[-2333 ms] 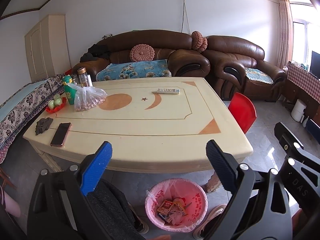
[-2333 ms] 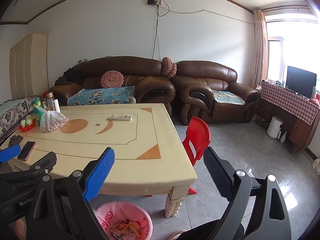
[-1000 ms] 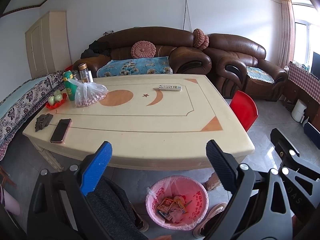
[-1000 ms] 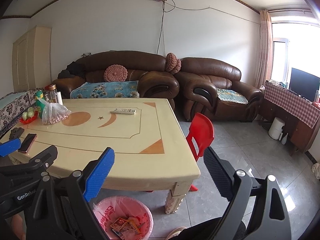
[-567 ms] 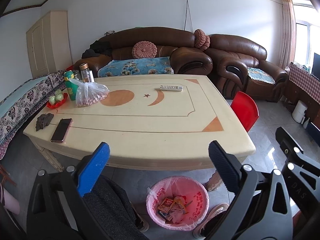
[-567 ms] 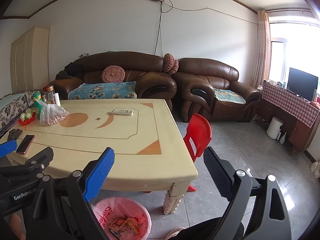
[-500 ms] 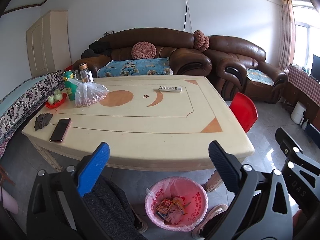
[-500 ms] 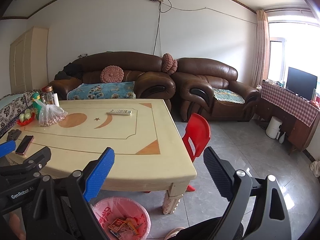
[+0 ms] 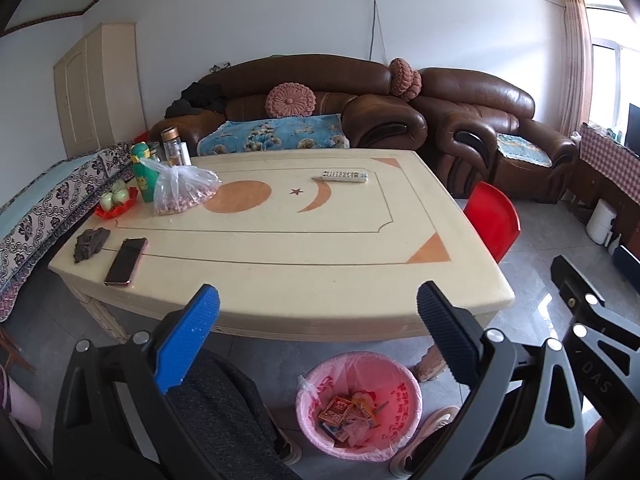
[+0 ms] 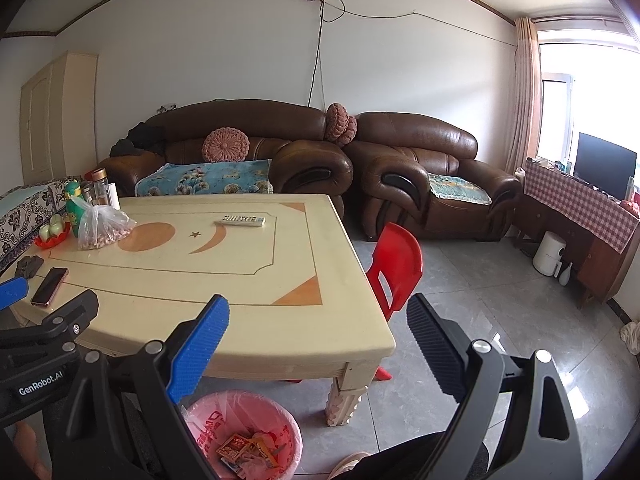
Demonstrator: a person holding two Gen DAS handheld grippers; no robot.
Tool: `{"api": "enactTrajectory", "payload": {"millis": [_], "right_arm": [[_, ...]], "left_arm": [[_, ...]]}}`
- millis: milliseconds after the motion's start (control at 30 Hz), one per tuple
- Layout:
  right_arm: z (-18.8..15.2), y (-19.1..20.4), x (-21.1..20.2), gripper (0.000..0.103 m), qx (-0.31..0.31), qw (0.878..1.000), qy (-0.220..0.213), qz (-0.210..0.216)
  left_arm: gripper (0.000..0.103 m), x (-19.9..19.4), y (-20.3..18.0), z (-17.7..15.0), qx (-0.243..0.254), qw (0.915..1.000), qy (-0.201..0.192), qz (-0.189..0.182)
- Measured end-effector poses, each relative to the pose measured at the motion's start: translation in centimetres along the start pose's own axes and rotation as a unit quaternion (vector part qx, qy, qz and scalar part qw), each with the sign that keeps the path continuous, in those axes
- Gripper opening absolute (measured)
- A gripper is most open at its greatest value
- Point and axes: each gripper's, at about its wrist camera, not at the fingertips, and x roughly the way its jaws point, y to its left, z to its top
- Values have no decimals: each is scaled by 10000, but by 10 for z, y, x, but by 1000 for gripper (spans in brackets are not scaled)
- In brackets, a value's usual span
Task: Collect trash
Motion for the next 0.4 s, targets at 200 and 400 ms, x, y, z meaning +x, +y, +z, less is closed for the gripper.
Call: {"api": "enactTrajectory", "payload": {"millis": [200,400], "right_arm": [[-2,0,1,88,-14,10000,23,32],[-3,0,1,88,-15,10000,24,39]], "left_arm": [[97,-1,-2,0,36,10000,9,34],[97,0,-3,0,59,10000,62,22]]}}
